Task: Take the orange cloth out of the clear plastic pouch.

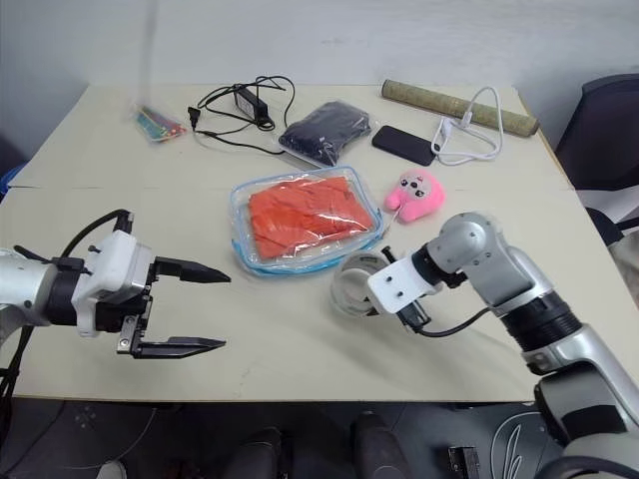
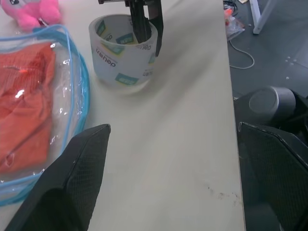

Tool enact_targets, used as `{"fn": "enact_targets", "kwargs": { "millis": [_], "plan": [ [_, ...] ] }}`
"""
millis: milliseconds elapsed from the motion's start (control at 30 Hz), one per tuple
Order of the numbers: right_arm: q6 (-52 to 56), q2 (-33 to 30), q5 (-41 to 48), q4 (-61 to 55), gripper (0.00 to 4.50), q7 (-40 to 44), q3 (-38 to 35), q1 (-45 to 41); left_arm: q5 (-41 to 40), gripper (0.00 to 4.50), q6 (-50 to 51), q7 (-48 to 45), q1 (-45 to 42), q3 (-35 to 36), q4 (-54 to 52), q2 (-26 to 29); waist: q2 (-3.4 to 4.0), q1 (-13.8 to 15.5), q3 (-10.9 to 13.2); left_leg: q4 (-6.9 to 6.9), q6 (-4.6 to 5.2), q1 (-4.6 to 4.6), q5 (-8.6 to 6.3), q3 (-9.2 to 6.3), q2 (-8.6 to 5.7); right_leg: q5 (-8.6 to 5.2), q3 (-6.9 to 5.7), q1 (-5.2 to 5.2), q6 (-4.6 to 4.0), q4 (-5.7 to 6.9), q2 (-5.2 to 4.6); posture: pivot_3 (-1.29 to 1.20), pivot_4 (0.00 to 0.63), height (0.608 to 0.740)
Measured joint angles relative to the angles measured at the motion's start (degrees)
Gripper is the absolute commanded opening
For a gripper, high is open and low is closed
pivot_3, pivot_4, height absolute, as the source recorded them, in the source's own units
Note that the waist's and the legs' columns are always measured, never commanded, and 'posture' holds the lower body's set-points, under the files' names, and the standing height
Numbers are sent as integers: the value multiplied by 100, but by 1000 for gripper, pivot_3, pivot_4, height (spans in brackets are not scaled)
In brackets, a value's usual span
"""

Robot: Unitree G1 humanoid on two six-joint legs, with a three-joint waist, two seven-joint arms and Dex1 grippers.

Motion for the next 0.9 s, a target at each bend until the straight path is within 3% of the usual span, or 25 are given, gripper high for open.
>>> {"fn": "enact_targets", "kwargs": {
  "millis": [233,300,533,700,900],
  "plan": [
    [193,-1218,108,400,181,-10,-697,146,27,4500,-23,95,-724,-475,168,-445,0,25,1,19,18,-4,-10,0,-4,0,0,4,0,5,-1,0,150,740],
    [159,-1948,3,1276,181,-126,-1183,457,68,4500,-20,139,-1034,-753,212,-654,0,32,1,28,26,-5,-15,4,-3,0,4,5,0,4,-1,0,150,740],
    [276,-2215,58,2354,181,-489,-1810,1266,152,4500,-20,134,-1404,-1039,254,-929,3,-91,3,35,20,14,-11,14,3,0,29,5,0,30,18,0,150,740],
    [1096,-1931,496,2362,1788,-680,-2212,1576,174,4500,-22,113,-1586,-1153,404,-1072,3,-97,3,50,19,21,-10,10,2,0,27,16,0,42,16,0,150,740],
    [1318,-1932,560,2250,3663,-823,-2377,1977,199,4500,-21,89,-1590,-1155,412,-1075,3,-2,3,53,19,21,-10,9,-1,2,26,21,3,34,11,0,150,740]
  ]
}}
